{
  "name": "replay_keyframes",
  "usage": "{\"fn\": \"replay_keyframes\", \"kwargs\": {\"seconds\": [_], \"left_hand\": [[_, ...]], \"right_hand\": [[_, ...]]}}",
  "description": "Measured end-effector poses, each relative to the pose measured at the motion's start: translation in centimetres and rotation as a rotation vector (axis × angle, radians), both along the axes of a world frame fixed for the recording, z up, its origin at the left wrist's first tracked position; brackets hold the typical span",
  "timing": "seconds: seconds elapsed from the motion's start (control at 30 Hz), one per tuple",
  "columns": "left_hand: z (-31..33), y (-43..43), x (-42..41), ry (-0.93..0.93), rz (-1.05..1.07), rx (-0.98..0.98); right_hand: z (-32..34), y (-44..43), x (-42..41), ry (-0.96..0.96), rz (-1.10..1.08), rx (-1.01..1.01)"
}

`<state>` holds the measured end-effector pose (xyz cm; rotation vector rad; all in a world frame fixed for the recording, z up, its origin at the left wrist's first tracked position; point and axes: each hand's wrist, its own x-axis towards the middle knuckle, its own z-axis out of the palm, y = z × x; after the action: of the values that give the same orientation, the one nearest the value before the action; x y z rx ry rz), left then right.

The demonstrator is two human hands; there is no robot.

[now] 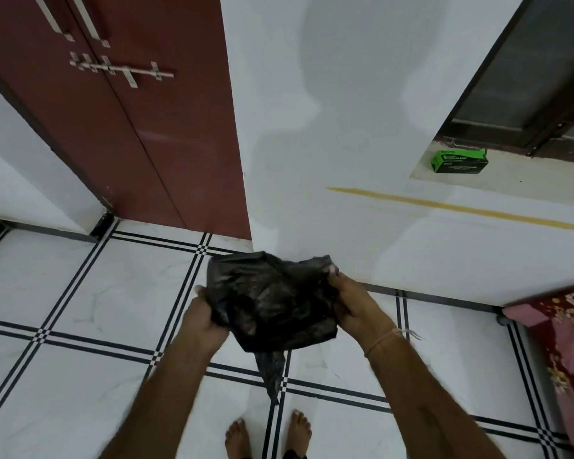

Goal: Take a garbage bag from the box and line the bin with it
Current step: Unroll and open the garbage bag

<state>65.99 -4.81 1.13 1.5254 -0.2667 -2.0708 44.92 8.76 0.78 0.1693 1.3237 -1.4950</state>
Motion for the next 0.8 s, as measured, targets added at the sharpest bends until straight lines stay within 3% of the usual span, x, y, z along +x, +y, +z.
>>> {"fn": "replay_keyframes", "kwargs": {"seconds": [0.1, 0.2, 0.23, 0.27, 0.3, 0.33, 0.37, 0.43, 0.53, 0.6, 0.8], "left_hand": [[3.3, -1.8, -4.2, -0.022, -0.079, -0.122], [10.4, -2.9, -7.7, -0.022, 0.006, -0.585], [11.5, -3.0, -8.4, -0.078, -0.023, -0.753], [10.7, -2.7, -8.7, -0.144, -0.079, -0.859], [7.8, -2.1, -8.2, -0.224, -0.179, -0.861], [3.8, -0.9, -7.1, -0.276, -0.317, -0.729], [0.6, 0.6, -5.7, -0.273, -0.388, -0.495], [-2.4, 0.7, -3.6, -0.219, -0.346, -0.179], [-5.2, 0.5, -0.4, -0.186, -0.298, -0.028], [-6.9, -1.0, 0.6, -0.156, -0.239, -0.017], [-8.9, -3.0, 3.1, -0.122, -0.055, 0.02]], "right_hand": [[4.1, -4.2, 0.9, 0.21, 0.0, -0.047], [11.3, -6.5, 0.4, 1.065, -0.165, -0.31], [11.8, -6.5, 0.4, 1.385, -0.205, -0.398], [10.4, -6.3, 0.4, 1.583, -0.141, -0.372], [7.5, -6.1, 0.5, 1.575, 0.027, -0.26], [3.2, -4.7, 0.9, 1.476, 0.251, -0.07], [-0.9, -2.5, 1.6, 1.284, 0.43, 0.102], [-5.0, -1.3, 1.0, 0.866, 0.519, 0.15], [-6.0, 1.2, 1.0, 0.383, 0.342, 0.028], [-6.0, 1.2, -0.3, 0.19, 0.246, -0.102], [-6.8, 1.3, -3.4, 0.071, -0.2, -0.159]]}}
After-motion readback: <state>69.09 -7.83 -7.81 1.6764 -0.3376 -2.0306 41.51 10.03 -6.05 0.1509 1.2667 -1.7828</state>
